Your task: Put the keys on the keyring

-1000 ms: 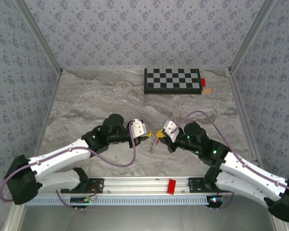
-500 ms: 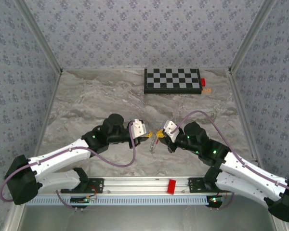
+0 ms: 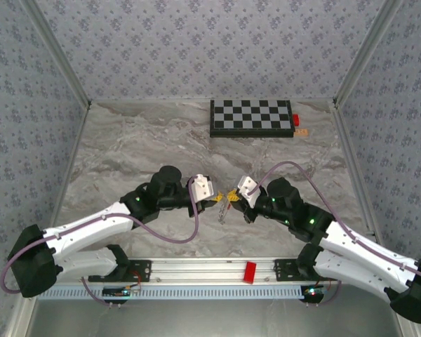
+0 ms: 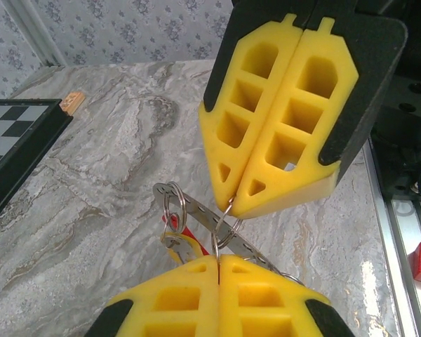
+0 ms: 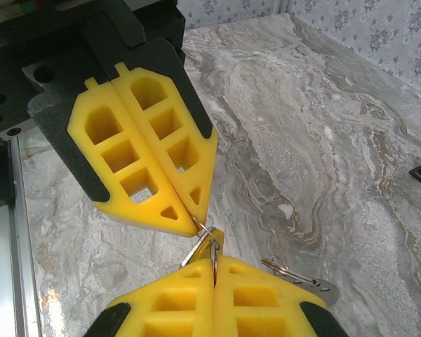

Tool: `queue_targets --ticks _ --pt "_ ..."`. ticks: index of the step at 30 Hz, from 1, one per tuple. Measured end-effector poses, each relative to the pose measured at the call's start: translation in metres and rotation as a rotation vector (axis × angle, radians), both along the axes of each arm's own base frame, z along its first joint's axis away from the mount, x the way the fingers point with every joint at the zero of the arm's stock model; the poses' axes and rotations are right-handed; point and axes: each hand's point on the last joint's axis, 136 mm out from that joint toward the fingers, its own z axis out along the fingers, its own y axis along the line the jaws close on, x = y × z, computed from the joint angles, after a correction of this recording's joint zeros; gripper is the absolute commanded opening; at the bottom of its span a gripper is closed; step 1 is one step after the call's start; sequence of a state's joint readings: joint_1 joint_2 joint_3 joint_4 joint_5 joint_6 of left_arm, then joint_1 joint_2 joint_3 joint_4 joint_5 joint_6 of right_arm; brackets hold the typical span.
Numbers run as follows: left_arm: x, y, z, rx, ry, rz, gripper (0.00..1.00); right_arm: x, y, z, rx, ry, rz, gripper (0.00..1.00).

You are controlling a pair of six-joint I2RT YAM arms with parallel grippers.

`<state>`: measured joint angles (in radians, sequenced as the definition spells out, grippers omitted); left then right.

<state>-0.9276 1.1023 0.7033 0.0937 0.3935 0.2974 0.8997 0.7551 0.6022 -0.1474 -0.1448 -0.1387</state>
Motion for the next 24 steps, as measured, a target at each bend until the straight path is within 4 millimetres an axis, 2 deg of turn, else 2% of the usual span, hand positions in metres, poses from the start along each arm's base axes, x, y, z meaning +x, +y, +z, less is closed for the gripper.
queue_targets --ticks 10,14,18,24 --pt "0.004 0.0 0.003 -0.017 0.031 0.034 0.0 -0.002 -0.007 -0.012 0.069 -0.007 0.005 0.0" --pt "0.007 0.002 0.002 -0.001 0.06 0.065 0.0 -0.003 -0.01 0.0 0.129 -0.041 0.016 0.0" --pt "0.009 0.003 0.011 -0.005 0.073 0.082 0.0 -0.005 -0.01 0.015 0.194 -0.081 0.041 0.0" --pt "0.004 0.006 0.017 0.034 0.106 0.08 0.0 -0.011 -0.005 0.024 0.244 -0.11 0.092 0.0"
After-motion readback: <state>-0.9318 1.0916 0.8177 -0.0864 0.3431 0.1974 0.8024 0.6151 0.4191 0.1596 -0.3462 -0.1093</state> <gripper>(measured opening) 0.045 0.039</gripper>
